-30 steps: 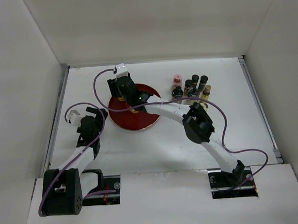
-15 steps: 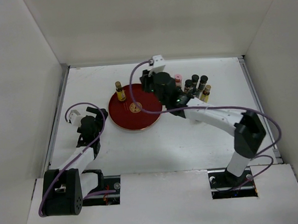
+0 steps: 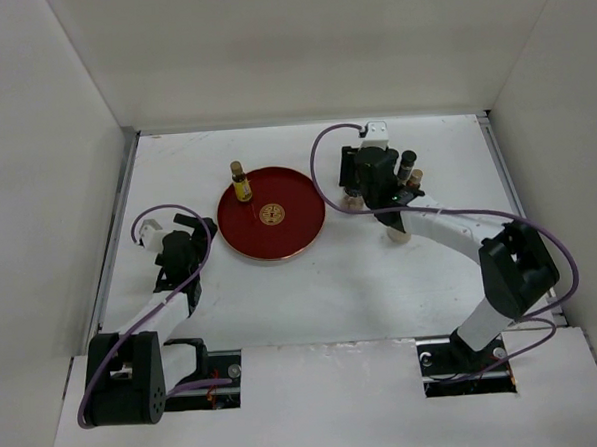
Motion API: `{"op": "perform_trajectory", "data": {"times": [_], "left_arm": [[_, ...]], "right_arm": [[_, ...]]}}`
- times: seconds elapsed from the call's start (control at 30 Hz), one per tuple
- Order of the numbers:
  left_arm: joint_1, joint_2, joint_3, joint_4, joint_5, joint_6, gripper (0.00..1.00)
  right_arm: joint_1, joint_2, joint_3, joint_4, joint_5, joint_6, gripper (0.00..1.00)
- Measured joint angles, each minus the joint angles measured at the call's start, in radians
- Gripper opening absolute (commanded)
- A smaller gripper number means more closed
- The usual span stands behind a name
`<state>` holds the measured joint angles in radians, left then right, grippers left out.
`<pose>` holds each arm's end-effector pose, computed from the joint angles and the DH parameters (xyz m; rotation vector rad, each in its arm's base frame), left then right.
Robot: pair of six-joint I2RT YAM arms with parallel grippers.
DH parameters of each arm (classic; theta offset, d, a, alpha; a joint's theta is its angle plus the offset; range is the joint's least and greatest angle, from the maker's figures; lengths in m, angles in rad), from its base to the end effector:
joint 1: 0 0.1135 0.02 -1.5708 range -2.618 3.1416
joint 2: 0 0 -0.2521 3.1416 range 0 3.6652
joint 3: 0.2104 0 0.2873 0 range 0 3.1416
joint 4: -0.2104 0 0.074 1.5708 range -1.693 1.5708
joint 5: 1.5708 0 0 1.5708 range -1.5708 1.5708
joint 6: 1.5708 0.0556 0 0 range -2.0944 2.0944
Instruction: Organize the condiment bottles
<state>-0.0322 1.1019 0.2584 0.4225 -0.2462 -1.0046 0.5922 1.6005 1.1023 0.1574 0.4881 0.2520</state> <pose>0.2548 0.0054 0.1161 -1.0747 1.6908 -0.4265 0.3622 0.2122 0.2428 0.0075 1.8720 0.1147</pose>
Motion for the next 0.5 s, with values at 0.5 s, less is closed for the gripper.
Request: {"op": "perform_trajectory", "data": {"times": [0.5], "left_arm": [[0.006,0.007,0.000,0.009,0.022,-0.001,1.00]], "right_arm": [[-0.031,0.102,0.003,0.001,-0.012,0.014,0.30]]}}
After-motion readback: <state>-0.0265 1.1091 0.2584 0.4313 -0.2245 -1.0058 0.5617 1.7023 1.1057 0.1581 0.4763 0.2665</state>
